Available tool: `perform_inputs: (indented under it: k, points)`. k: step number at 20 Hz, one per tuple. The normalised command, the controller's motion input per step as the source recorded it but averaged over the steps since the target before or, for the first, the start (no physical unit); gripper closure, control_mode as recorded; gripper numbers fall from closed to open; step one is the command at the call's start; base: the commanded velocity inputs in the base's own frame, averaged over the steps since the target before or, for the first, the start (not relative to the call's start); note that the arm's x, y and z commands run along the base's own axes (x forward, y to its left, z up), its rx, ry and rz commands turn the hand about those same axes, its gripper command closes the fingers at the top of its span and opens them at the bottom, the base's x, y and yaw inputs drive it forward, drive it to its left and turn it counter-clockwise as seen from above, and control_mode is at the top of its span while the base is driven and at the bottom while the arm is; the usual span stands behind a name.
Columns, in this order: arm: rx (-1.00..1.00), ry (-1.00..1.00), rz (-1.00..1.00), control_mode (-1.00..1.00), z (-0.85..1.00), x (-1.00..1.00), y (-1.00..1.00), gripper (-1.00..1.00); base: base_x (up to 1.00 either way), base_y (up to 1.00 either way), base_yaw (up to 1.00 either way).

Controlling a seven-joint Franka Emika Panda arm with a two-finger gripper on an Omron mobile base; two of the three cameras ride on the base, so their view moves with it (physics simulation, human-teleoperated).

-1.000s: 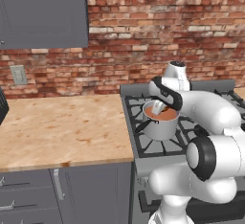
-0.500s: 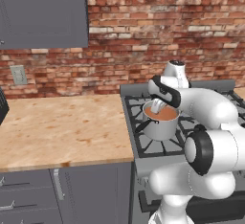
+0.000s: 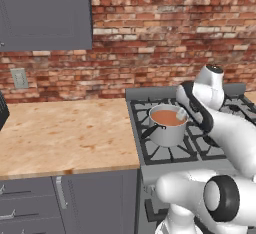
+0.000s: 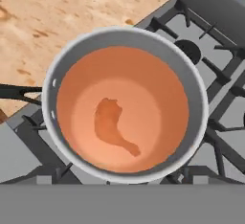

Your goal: Retrieve the chicken drumstick from the fridge and place it on the saucepan with marinade on the stove.

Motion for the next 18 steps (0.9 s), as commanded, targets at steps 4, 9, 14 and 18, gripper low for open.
perform_inputs:
  k: [4,9,14,18]
  points:
    - [0.08,-0.5,0.0,-1.0,0.42,-1.0,-0.49,-1.0,0.0,0.0,0.0]
    - [0.1,-0.47,0.0,-1.0,0.59,-0.97,-0.51,-1.0,0.0,0.0,0.0]
    - [0.1,-0.37,0.0,-1.0,0.63,-0.8,-0.5,-1.0,0.0,0.0,0.0]
    - [0.07,-0.3,0.0,-1.0,0.57,-0.72,-0.49,-1.0,0.0,0.0,0.0]
